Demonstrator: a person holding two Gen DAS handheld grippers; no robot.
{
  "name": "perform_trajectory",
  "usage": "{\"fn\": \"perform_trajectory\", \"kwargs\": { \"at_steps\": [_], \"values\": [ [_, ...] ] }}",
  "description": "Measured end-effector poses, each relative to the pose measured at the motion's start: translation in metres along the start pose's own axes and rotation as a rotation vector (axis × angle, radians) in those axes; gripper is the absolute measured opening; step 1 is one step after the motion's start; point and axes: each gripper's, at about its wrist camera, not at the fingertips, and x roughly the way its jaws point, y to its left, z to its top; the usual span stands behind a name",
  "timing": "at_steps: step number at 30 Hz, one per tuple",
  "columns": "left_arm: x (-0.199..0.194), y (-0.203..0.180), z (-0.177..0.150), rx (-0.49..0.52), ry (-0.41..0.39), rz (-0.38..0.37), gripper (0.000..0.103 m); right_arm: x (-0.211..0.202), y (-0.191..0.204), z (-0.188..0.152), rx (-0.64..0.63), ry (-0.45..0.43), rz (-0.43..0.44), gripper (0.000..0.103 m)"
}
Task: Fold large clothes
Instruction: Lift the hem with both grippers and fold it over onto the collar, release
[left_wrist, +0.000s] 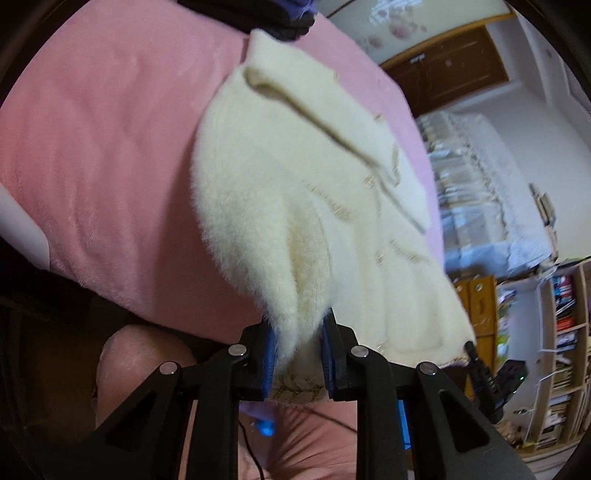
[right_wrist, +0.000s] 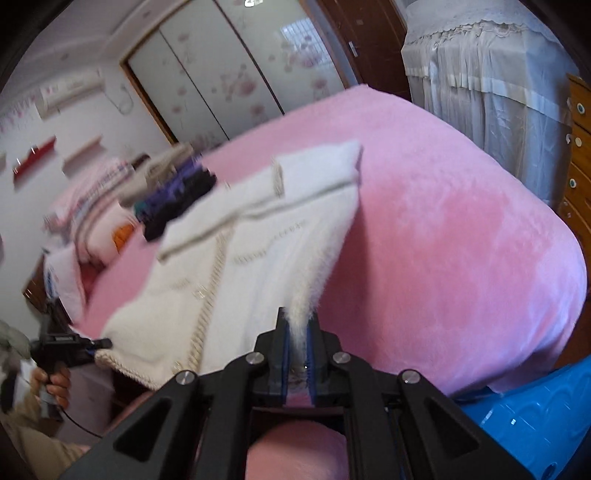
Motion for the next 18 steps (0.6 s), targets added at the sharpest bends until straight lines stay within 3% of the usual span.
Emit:
{"fn": "perform_trajectory", "kwargs": {
  "at_steps": [4,8,12,18],
  "values": [
    [-0.011,-0.021,0.009,0.045,-0.063,-0.020,0.019,-0.002,0.013,0.018,-0.005,-0.043,0.033,0.007],
    [-0.005,-0.018,0.023,-0.009,-0.057,-0.040,0.019,0.004,0.011,0.030,0.064,-0.058,0.060,0.007],
    [-0.013,-0.027,0.041,-0.015,-0.103,-0.078,0.019,0.008,0.013,0.046,0.110,-0.071,0.079,0.007],
    [-0.010,-0.055,0.102,-0.041,-0.144,-0.105,0.019,0.024,0.030,0.087,0.117,-0.107,0.064,0.007]
  ]
}}
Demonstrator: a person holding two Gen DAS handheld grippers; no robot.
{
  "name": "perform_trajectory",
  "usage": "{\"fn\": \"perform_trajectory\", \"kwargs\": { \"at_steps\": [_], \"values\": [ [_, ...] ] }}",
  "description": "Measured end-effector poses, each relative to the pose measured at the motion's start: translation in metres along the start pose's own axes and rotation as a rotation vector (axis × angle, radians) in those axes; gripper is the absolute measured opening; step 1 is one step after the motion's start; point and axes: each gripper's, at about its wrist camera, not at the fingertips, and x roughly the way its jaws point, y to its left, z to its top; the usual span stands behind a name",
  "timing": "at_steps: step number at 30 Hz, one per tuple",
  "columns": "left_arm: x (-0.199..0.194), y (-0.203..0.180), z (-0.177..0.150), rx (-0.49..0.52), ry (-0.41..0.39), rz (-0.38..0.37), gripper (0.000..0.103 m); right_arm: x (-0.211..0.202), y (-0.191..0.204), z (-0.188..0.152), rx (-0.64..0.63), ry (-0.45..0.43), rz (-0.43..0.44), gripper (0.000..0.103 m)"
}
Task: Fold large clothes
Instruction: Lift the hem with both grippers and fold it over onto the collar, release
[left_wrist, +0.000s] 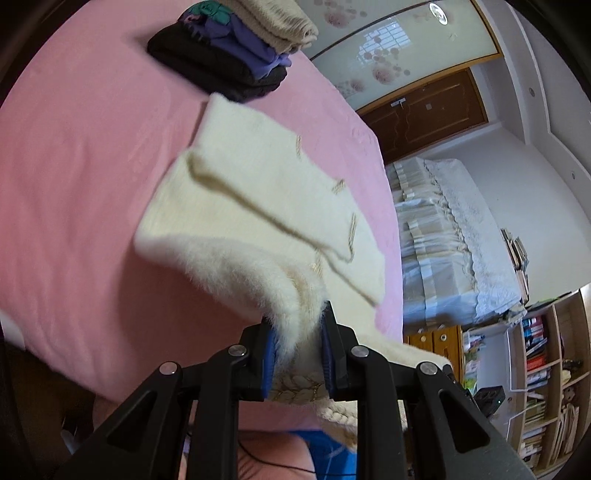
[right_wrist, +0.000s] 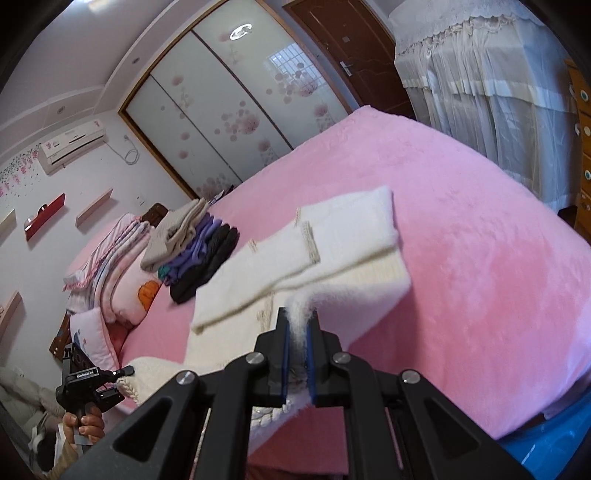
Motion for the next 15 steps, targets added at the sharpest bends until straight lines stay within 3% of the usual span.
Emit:
{"fn": "perform_trajectory", "kwargs": {
  "at_steps": [7,11,15],
  "values": [
    [0.064,-0.035,0.112,-0.022,-0.035,0.060,0.019,0.077,0.017,0.081,0.020,-0.036,-0.069,0.006],
    [0.122,-0.040,0.178,-0.046,-0.065,0.114,0.018,0.154,0.011,0.130,0.045,-0.029,-0.139,0.006],
    [0.188,-0.035,0.234,-0.038,-0.100,0.232,0.018,0.236,-0.014,0.168,0.116,-0.026,-0.222,0.006]
  ]
}}
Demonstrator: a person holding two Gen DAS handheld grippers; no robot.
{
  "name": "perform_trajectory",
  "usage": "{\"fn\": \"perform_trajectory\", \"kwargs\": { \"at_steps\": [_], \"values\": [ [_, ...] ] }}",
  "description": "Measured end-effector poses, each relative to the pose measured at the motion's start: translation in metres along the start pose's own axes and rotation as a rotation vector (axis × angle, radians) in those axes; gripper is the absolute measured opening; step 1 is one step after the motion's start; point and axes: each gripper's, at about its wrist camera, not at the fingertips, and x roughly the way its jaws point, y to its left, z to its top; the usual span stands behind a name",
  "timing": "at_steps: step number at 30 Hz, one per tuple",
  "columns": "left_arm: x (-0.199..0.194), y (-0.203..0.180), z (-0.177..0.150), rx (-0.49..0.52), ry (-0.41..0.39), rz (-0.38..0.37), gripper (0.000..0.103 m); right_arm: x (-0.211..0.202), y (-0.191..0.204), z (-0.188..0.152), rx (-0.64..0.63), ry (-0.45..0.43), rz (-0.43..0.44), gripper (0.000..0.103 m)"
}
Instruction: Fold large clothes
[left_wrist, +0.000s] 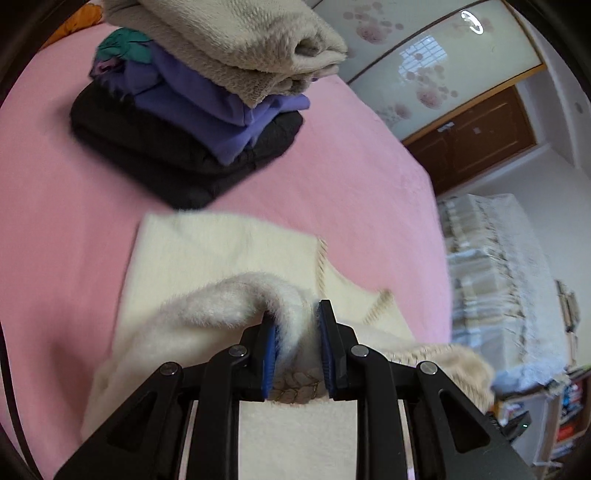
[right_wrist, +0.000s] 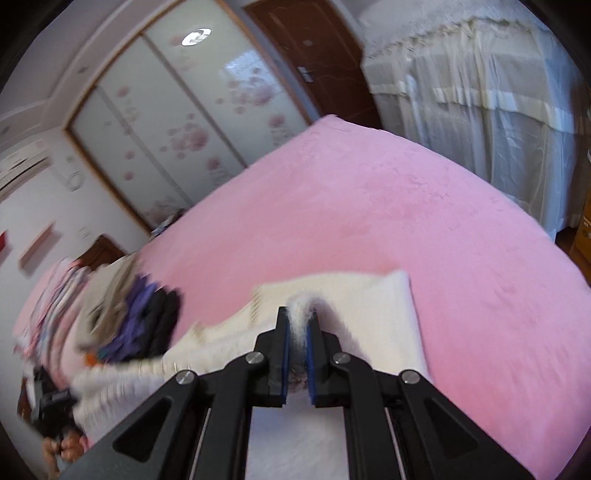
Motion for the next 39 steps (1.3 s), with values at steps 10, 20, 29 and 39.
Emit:
{"fn": "perform_trajectory", "kwargs": {
  "at_steps": [10,20,29,39],
  "values": [
    [0.107,0.003,0.042,0.095,0.066,0.193,0.034,0.135,-0.027,0.020,0.057,0.163,-0.146,0.015],
    [0.051,-0.023,0.052,0.278,-0.069,0.120,0.071,0.095,-0.037,0.040,0.019,0.066,0.018,0.053],
    [0.079,-0.030,0.032,0.549,-0.055,0.263,0.078,0.114,-0.008,0.038,-0.303,0.124,-0.123,0.053],
    [0.132,0.009,0.045,0.402,0.009,0.269,0.040,0.165,-0.022,0.031,-0.276,0.215,-0.144,0.053]
  ]
}}
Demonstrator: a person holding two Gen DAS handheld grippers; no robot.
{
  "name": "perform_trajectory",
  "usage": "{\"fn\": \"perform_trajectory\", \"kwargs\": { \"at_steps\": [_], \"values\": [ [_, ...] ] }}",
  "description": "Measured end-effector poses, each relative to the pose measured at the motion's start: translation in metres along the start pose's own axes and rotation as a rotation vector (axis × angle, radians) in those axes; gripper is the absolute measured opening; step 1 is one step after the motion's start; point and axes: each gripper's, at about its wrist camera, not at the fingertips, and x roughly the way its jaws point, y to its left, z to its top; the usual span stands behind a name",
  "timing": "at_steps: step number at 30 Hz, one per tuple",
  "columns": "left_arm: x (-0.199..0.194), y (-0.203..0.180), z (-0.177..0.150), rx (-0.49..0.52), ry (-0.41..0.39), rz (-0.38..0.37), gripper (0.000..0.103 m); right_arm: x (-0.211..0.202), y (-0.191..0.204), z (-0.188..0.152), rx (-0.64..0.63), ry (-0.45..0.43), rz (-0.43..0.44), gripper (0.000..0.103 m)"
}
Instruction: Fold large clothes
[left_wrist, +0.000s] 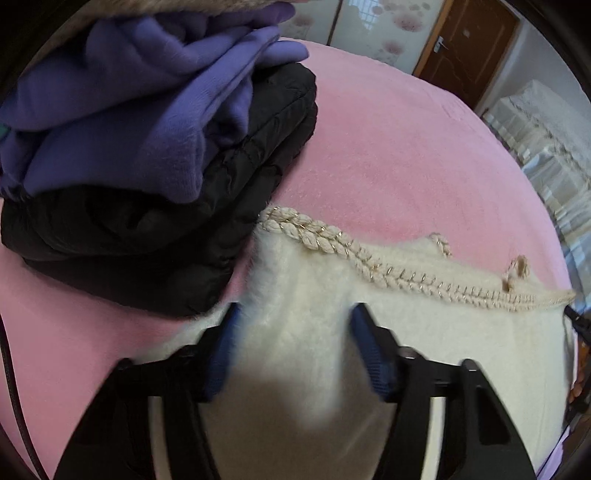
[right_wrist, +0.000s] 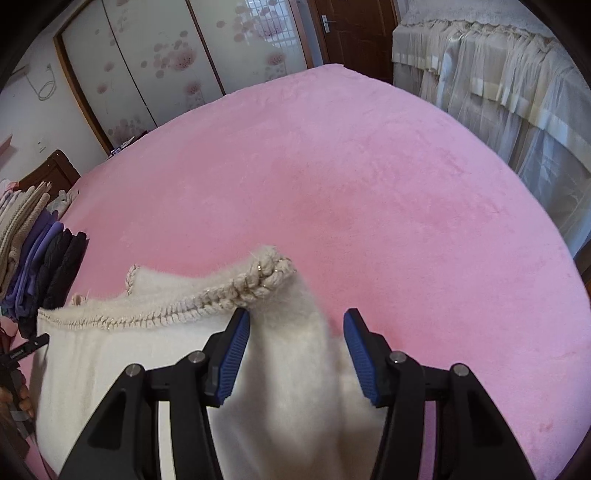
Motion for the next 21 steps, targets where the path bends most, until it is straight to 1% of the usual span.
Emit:
{"fn": "perform_trajectory", "kwargs": {
  "at_steps": [1,2,3,4,5,7,8,9,11,12,13,14,15,16,17,18,19,21],
  "values": [
    [0.001,0.002,0.000,-0.020,0.000,-0.007,0.027,0.005,0.001,0.001,0.001,0.010,0.008,0.053],
    [0.000,0.005,0.000,-0.036,0.000,-0.008,0.024,0.009,0.004,0.000,0.002,0.024,0.009,0.051],
    [-0.003,0.006,0.000,-0.046,-0.012,-0.001,0.019,0.015,0.007,0.001,-0.001,0.042,-0.014,0.032],
    [-0.006,0.006,-0.001,-0.053,-0.027,0.005,0.016,0.018,0.008,0.000,-0.011,0.044,-0.046,0.020],
    [-0.010,0.006,-0.004,-0.060,-0.047,0.011,0.015,0.017,0.010,0.000,-0.002,0.033,-0.087,0.014],
    [-0.017,0.004,-0.011,-0.065,-0.084,0.032,0.014,0.008,0.008,-0.003,0.051,-0.016,-0.113,0.012],
    [-0.016,0.004,-0.013,-0.065,-0.087,0.038,0.014,0.008,0.007,-0.006,0.066,-0.025,-0.131,0.012],
    [-0.009,0.003,-0.016,-0.061,-0.072,0.050,0.014,0.012,0.005,-0.010,0.076,-0.015,-0.149,0.012],
    [0.000,0.001,-0.019,-0.066,-0.052,0.070,0.016,0.024,0.005,-0.015,0.088,0.026,-0.191,0.017],
    [0.003,0.000,-0.019,-0.067,-0.050,0.075,0.017,0.026,0.006,-0.016,0.087,0.027,-0.206,0.018],
    [0.004,-0.002,-0.019,-0.061,-0.053,0.086,0.020,0.025,0.008,-0.015,0.085,0.022,-0.215,0.020],
    [0.003,-0.004,-0.019,-0.050,-0.057,0.099,0.022,0.023,0.009,-0.015,0.081,0.022,-0.225,0.025],
    [0.002,-0.007,-0.019,-0.040,-0.060,0.103,0.026,0.020,0.012,-0.015,0.076,0.027,-0.239,0.028],
    [-0.002,-0.010,-0.020,-0.031,-0.062,0.122,0.038,0.015,0.015,-0.015,0.071,0.030,-0.244,0.030],
    [-0.005,-0.015,-0.022,-0.027,-0.058,0.140,0.048,0.010,0.021,-0.018,0.065,0.029,-0.244,0.032],
    [-0.011,-0.017,-0.024,-0.023,-0.050,0.153,0.070,0.002,0.025,-0.019,0.056,0.021,-0.239,0.033],
    [-0.018,-0.018,-0.027,-0.023,-0.047,0.148,0.077,-0.008,0.029,-0.022,0.045,0.007,-0.236,0.035],
    [-0.041,-0.024,-0.037,-0.014,-0.069,0.112,0.077,-0.026,0.036,-0.026,0.027,-0.016,-0.231,0.039]
  ]
}}
